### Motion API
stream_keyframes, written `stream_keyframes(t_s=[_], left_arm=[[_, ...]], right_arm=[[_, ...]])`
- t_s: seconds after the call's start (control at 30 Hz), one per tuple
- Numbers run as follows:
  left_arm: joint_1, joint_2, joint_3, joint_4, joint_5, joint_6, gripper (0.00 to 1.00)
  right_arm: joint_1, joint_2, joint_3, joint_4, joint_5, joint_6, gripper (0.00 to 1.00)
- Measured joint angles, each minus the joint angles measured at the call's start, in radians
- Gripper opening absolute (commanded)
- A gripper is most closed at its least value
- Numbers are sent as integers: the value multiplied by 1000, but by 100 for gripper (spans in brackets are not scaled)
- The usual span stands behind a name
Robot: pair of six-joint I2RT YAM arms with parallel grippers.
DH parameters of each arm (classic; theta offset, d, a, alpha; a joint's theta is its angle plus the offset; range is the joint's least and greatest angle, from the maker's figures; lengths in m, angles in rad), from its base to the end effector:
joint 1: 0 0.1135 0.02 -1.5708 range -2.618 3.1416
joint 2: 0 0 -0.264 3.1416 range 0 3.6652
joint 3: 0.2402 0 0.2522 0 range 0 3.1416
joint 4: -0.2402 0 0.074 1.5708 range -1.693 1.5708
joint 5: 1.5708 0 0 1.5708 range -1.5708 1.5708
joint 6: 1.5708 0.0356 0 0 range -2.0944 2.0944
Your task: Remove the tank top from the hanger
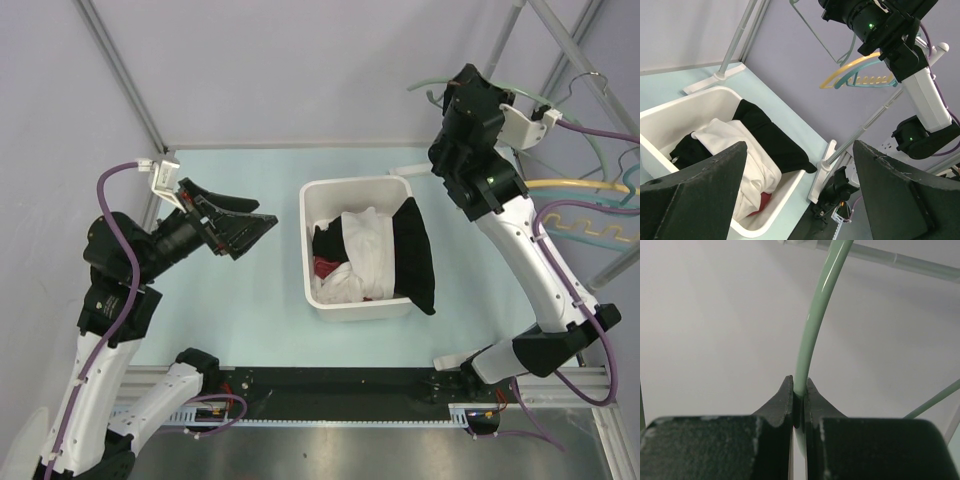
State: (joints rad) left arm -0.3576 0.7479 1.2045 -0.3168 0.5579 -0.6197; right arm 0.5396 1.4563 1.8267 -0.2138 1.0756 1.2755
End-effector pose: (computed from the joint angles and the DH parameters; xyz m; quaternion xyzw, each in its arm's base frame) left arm 0.1087 -0.0607 0.4694 0.1236 0.6524 -0.5001 0.5559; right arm 0.2617 0.1202 0.5346 0.5641 0.3805 0.3096 0.6642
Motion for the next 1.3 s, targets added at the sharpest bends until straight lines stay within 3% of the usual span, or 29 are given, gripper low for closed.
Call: stream_keyframes(t_s=[0.67, 0.9, 1.1, 1.3], left_arm=[[0, 27, 53, -13, 41, -10, 92], [0, -7, 50, -11, 48, -20, 91], [0, -12, 50, -11, 49, -20, 91], [0, -14, 50, -11, 51, -19, 92]], right_arm=[[-69, -7, 53, -121, -73, 202, 0], [-19, 28, 112, -106, -76, 174, 0], [48, 72, 189, -61, -16, 58, 0], [5, 76, 218, -77, 1, 62, 0]])
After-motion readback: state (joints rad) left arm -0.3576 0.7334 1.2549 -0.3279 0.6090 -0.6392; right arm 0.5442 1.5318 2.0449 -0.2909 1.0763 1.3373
